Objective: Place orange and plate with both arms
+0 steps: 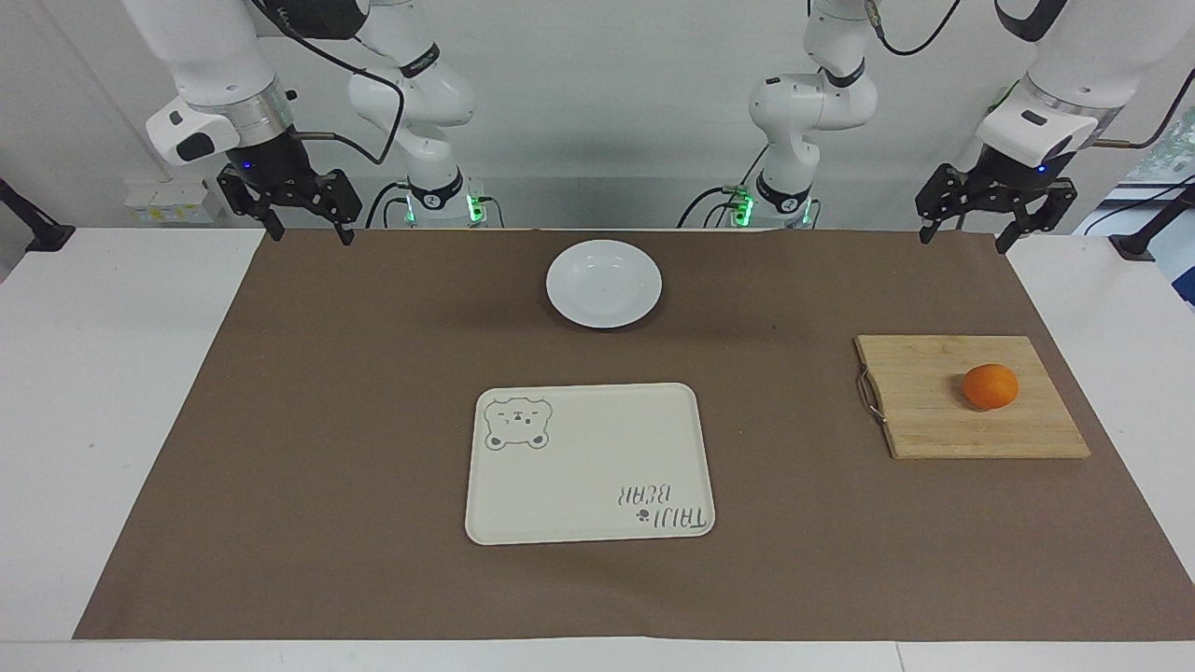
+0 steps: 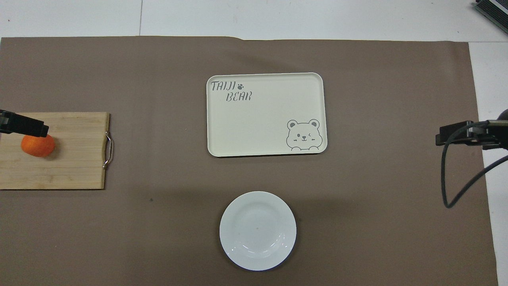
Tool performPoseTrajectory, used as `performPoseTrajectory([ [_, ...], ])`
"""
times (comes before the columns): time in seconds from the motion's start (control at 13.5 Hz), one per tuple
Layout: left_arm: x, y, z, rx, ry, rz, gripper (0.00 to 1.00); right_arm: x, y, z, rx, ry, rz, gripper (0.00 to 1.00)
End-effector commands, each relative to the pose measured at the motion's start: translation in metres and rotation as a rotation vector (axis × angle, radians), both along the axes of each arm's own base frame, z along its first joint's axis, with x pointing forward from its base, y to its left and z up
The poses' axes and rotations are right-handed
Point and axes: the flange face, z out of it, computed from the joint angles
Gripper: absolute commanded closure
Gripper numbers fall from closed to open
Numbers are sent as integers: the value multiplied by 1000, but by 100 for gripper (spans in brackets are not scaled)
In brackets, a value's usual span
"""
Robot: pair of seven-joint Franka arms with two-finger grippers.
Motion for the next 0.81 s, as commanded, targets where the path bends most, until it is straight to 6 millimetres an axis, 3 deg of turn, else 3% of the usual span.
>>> performPoseTrajectory([
  [0.0,3,-3,3,-19,-42,7,0,-1,-3,3,15,-10,-9,0],
  [0.52,9,10,7,-21,-89,9,0,1,0,4,15,-23,-15,0],
  [0.74,27,42,-10,-41,-99,33,0,4,0,4,6,-36,-12,0],
])
